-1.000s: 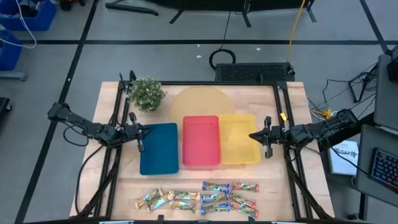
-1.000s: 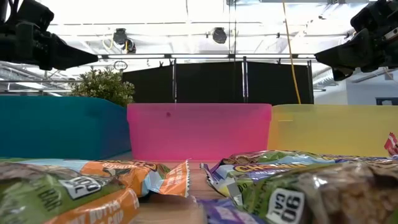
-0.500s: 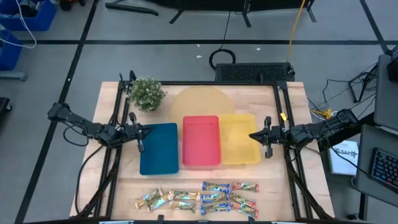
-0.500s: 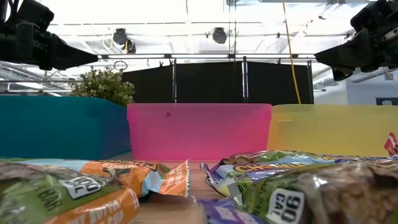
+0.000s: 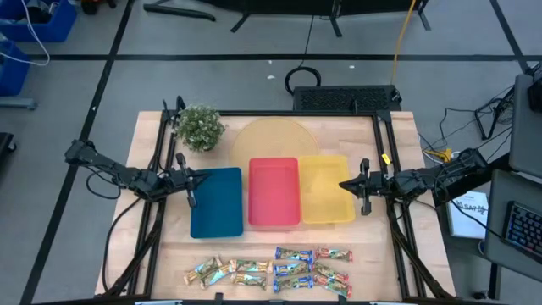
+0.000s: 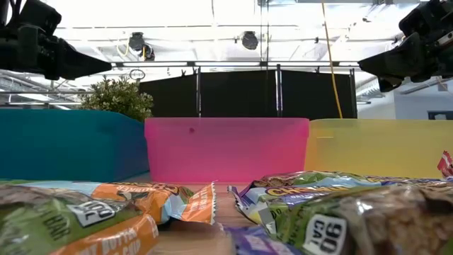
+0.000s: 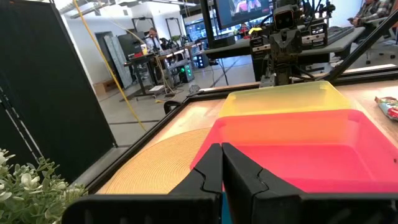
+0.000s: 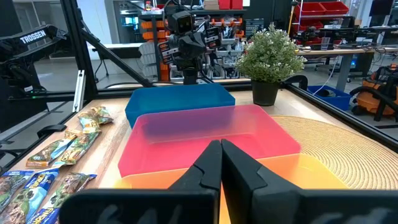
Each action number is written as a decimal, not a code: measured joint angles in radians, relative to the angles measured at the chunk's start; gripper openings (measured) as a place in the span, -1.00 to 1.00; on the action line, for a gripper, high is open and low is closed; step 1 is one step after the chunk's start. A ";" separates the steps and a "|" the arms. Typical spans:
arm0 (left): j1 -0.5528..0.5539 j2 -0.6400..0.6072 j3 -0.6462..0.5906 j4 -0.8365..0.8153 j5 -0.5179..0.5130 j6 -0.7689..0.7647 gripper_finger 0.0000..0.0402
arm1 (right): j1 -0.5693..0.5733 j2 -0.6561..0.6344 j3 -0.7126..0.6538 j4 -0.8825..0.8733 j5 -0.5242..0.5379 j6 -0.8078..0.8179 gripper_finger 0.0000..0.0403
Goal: Pick and place Granola Bars by type
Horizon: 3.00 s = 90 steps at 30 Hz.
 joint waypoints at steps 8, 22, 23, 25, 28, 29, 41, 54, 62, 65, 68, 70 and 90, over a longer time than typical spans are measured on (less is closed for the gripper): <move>0.000 0.000 0.000 0.000 0.000 0.000 -0.95 | 0.000 0.000 0.000 0.000 0.000 0.000 -1.00; 0.000 0.000 0.000 0.000 0.000 0.000 -0.95 | 0.000 0.000 0.000 0.000 0.000 0.000 -1.00; 0.000 0.000 0.000 0.000 0.000 0.000 -0.95 | 0.000 0.000 0.000 0.000 0.000 0.000 -1.00; 0.000 0.000 0.000 0.000 0.000 0.000 -0.95 | 0.000 0.000 0.000 0.000 0.000 0.000 -1.00; 0.000 0.000 0.000 0.000 0.000 0.000 -0.95 | 0.000 0.000 0.000 0.000 0.000 0.000 -1.00; 0.000 0.000 0.000 0.000 0.000 0.000 -0.95 | 0.000 0.000 0.000 0.000 0.000 0.000 -1.00; 0.000 0.000 0.000 0.000 0.000 0.000 -0.95 | 0.000 0.000 0.000 0.000 0.000 0.000 -1.00; 0.000 0.000 0.000 0.000 0.000 0.000 -0.95 | 0.000 0.000 0.000 0.000 0.000 0.012 -1.00; 0.000 0.000 0.000 0.000 0.000 0.000 -0.95 | 0.000 0.000 0.000 0.000 0.000 0.110 -1.00; 0.000 0.000 0.000 0.009 0.000 -0.001 -0.95 | 0.000 0.000 0.000 0.005 0.000 0.130 -1.00; 0.000 0.000 0.000 0.023 0.001 -0.032 -0.95 | 0.000 0.000 0.000 0.008 0.000 0.131 -1.00; 0.000 0.000 0.000 0.036 0.000 -0.062 -0.95 | 0.000 0.000 0.000 0.008 0.002 0.129 -1.00; -0.008 0.016 0.064 0.050 0.087 -0.235 -0.95 | 0.000 0.000 0.000 0.000 0.002 0.055 -1.00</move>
